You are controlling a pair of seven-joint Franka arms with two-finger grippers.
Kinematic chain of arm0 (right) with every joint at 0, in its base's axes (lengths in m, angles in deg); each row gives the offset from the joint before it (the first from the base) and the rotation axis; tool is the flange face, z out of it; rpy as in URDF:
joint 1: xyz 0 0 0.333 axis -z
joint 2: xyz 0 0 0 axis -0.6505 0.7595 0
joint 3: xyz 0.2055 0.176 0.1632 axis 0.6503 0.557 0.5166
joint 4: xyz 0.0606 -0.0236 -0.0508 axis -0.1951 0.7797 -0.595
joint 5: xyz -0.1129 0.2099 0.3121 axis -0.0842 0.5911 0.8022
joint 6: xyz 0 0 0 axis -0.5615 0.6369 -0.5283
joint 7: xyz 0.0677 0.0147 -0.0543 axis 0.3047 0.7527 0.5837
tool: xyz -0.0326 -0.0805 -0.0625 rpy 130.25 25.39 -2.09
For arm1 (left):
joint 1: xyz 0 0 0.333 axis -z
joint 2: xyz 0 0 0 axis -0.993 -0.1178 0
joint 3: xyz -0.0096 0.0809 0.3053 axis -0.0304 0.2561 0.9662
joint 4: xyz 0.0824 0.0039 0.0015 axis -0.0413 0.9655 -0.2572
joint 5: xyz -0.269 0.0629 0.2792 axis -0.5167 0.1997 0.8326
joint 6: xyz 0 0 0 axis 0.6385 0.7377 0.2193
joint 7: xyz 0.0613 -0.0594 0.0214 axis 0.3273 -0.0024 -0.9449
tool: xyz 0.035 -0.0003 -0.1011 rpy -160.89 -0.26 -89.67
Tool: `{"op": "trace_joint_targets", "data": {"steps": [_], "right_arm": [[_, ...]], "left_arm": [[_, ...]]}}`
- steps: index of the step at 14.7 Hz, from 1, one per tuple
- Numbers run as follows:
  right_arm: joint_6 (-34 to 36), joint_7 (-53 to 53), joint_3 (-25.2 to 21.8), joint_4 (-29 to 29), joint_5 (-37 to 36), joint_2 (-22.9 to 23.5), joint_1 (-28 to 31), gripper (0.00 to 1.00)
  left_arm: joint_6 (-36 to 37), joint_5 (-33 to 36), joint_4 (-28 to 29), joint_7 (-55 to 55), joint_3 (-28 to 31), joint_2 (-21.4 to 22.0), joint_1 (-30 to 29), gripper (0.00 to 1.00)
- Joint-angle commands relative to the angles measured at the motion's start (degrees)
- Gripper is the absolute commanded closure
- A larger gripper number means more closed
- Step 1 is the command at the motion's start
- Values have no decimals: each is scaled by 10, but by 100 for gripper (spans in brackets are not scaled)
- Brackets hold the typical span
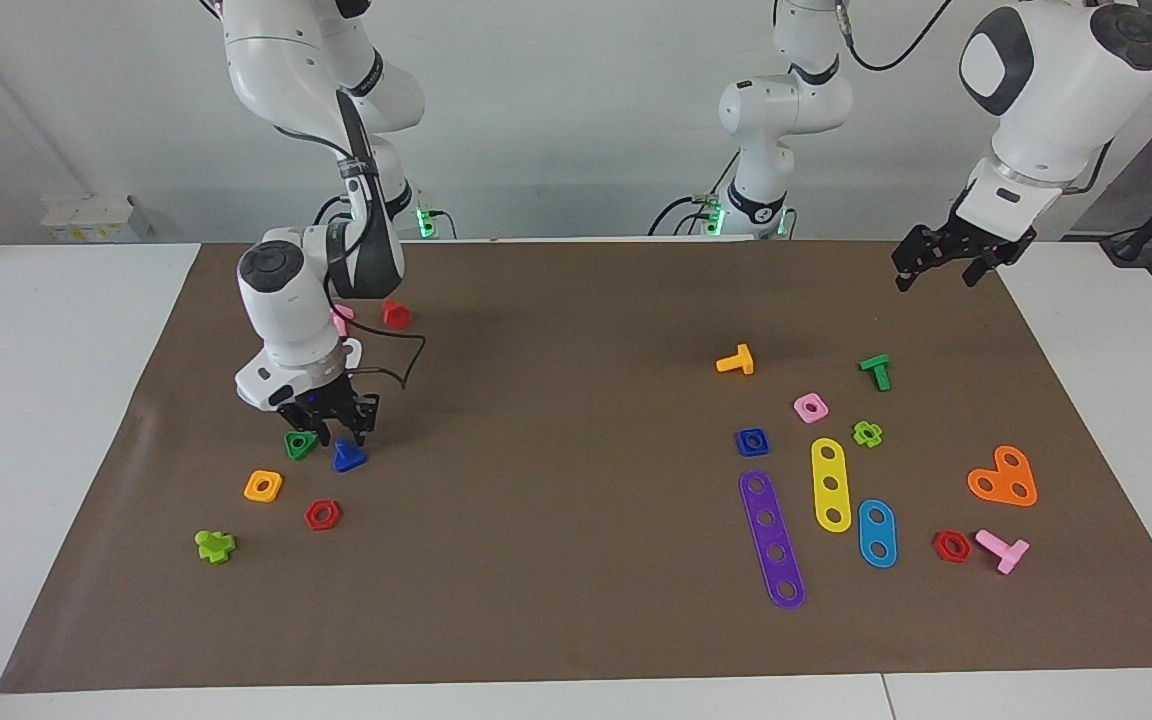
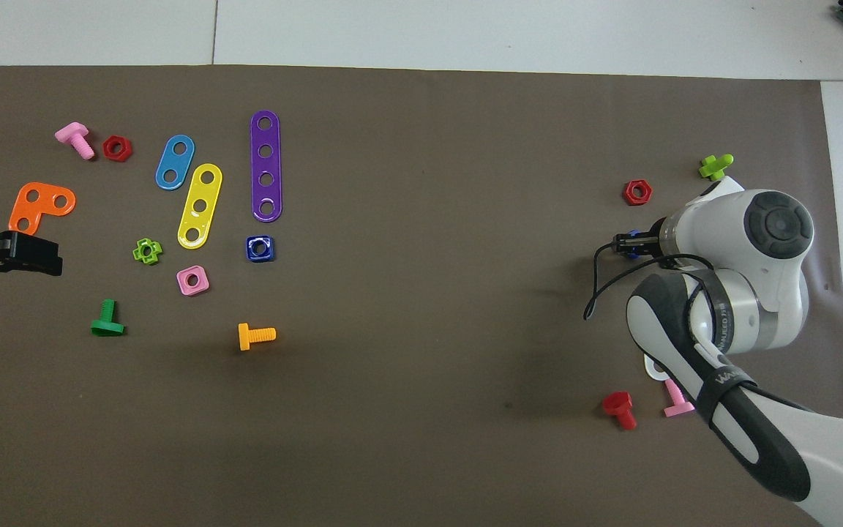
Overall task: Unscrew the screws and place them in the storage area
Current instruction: 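Lower the blue bolt beside the red nut and open the right gripper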
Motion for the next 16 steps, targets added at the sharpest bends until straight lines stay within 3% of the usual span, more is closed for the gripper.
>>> {"op": "trace_joint_targets", "data": {"steps": [1, 6, 11, 14, 16], "right_arm": [[25, -25, 10, -30, 5, -23, 4, 0], [225, -43, 9, -179, 5, -62, 11, 0], [351, -39, 7, -203, 7, -146, 40, 0], [470, -34, 5, -279, 39, -154, 73, 0], [505, -22, 7, -312, 31, -153, 83, 0]], "left_arm": [[-6, 1, 20, 3, 0, 18, -3, 0], [-6, 1, 20, 3, 0, 18, -3, 0], [-6, 1, 20, 3, 0, 18, -3, 0], [-6, 0, 20, 3, 0, 18, -3, 0], [-6, 1, 20, 3, 0, 18, -3, 0]]}}
